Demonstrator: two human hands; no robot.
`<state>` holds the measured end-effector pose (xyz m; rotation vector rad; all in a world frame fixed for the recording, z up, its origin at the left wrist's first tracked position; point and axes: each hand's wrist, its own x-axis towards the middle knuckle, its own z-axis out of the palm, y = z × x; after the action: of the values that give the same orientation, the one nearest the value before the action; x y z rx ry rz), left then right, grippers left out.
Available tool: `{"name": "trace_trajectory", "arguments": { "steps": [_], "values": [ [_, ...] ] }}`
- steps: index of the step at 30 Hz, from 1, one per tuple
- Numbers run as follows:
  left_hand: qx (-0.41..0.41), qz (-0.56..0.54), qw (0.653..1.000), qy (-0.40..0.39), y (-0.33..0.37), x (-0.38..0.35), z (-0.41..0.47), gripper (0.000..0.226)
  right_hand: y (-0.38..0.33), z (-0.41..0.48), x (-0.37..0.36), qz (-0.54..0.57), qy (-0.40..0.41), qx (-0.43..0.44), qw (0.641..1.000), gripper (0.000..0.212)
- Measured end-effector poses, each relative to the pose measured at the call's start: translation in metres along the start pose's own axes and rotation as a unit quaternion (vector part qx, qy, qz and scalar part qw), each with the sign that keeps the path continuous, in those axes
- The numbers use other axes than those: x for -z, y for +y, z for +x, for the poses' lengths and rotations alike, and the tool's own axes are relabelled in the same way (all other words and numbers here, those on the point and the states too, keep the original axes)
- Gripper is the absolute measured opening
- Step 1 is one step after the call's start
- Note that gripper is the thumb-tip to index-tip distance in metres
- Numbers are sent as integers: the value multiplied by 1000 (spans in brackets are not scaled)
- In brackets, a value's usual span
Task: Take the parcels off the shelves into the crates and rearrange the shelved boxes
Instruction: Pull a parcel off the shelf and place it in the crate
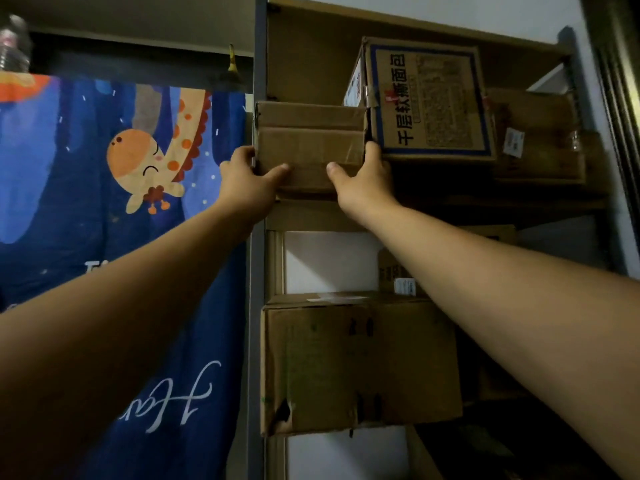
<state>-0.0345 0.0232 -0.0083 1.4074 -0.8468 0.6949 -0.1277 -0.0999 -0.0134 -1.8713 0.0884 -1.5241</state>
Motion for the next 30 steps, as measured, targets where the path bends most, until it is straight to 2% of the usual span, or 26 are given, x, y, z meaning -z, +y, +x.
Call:
{"name": "trace_trajectory", "arguments": {
  "steps": [5,11,15,22,30],
  "values": [
    [51,-10,999,-2,23,2,-36,47,-3,-11,26,32,-18,-9,999,58],
    [131,-54,990,-8,52,-5,-73,64,3,-24,59,47,-106,6,993,70],
    [164,-65,984,-7,64,-3,-95,52,3,-38,77,125,-143,-30,981,66],
    [171,-56,982,-49,65,16,-121,33,5,-62,94,123,-163,-61,977,48],
    [140,-68,982,-107,51,33,-139,62,14,-87,90,117,-206,-59,970,65]
  ]
}}
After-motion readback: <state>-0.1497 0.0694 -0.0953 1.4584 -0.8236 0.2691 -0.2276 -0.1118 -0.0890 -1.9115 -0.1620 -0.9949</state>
